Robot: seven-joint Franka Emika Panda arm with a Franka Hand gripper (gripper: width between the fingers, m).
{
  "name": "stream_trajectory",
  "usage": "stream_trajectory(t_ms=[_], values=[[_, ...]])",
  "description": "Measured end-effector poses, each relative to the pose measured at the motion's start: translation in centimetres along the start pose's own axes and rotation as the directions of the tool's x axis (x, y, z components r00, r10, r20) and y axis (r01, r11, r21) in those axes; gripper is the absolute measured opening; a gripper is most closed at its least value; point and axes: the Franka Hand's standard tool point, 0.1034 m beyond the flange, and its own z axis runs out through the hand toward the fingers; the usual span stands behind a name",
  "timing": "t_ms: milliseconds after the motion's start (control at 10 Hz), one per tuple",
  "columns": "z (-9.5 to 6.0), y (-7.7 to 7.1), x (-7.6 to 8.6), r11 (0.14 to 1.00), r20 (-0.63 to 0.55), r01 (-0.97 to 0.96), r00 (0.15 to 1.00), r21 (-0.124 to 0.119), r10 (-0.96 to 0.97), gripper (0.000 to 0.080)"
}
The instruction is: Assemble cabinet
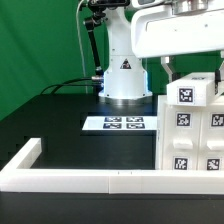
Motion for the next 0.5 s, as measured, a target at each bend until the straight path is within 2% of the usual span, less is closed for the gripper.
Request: stream_trajectory(t_ms=[500], values=[[-0.19, 0.42, 0.54, 0.950, -0.006, -0.312, 0.950, 0.003, 0.312, 0.0560]])
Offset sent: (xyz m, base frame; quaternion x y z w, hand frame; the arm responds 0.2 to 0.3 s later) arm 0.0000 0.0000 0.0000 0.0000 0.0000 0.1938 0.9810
